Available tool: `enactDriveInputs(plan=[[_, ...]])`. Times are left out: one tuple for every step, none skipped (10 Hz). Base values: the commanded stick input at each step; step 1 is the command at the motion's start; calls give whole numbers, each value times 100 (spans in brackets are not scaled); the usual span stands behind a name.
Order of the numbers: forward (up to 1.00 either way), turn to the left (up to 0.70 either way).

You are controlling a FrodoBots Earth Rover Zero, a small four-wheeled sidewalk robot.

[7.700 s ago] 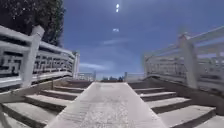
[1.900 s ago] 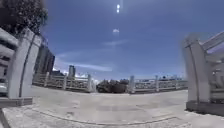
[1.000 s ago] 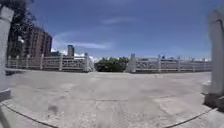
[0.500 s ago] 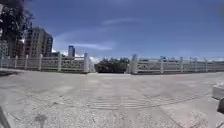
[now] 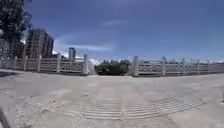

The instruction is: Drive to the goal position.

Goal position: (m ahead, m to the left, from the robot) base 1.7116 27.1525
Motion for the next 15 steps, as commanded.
enactDriveInputs(plan=[[45,27],[45,27],[45,27],[45,27],[45,27],[45,27],[45,27],[45,27],[45,27],[45,27],[45,27],[45,27],[45,27],[45,11],[45,0]])
